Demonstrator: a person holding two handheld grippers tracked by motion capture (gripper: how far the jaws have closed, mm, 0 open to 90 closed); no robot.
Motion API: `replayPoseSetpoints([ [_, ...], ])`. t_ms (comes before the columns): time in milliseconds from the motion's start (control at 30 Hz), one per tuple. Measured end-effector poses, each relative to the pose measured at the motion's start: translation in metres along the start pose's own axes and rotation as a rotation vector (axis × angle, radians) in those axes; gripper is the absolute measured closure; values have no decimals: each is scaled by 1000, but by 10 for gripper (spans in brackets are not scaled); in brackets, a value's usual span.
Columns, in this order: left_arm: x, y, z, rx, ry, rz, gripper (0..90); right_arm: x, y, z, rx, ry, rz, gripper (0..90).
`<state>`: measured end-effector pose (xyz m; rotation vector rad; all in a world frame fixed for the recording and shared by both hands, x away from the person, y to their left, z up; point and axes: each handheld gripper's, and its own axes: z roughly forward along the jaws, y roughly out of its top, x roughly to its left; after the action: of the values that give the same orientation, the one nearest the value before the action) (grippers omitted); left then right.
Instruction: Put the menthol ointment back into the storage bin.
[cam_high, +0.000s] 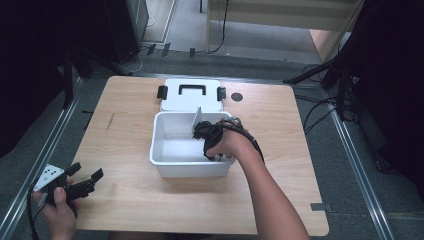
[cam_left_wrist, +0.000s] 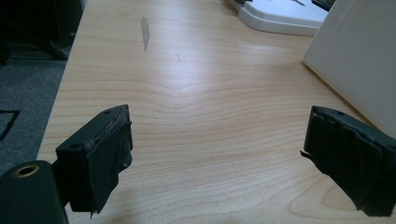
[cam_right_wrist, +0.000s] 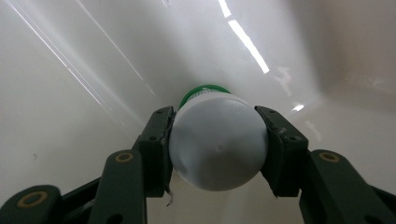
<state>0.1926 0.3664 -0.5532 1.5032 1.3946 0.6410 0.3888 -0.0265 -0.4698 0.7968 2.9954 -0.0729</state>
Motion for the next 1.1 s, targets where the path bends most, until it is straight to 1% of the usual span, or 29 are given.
replayPoseSetpoints([
  [333, 0, 0, 0, 0, -1, -1, 86, 0, 0, 0, 2, 7, 1, 513],
  [567, 0, 0, 0, 0, 0, -2, 86, 1, 1, 1, 15, -4, -7, 507],
  [767, 1, 0, 0, 0, -2, -5, 86, 1, 0, 0, 7, -1, 0, 508],
  [833, 1, 0, 0, 1, -3, -5, 86, 1, 0, 0, 9, -1, -5, 506],
  [867, 1, 0, 0, 0, -2, -5, 86, 1, 0, -1, 7, 2, -2, 502],
  [900, 1, 0, 0, 0, -3, -5, 86, 0, 0, -1, 0, 11, 13, 492],
  [933, 1, 0, 0, 0, -3, -5, 86, 0, 0, -1, 0, 11, 13, 492],
  [1033, 1, 0, 0, 0, -2, -5, 86, 0, -1, -3, -7, 20, 36, 478],
  [1100, 1, 0, 0, 0, -2, -5, 86, 0, -1, -4, -12, 19, 40, 469],
])
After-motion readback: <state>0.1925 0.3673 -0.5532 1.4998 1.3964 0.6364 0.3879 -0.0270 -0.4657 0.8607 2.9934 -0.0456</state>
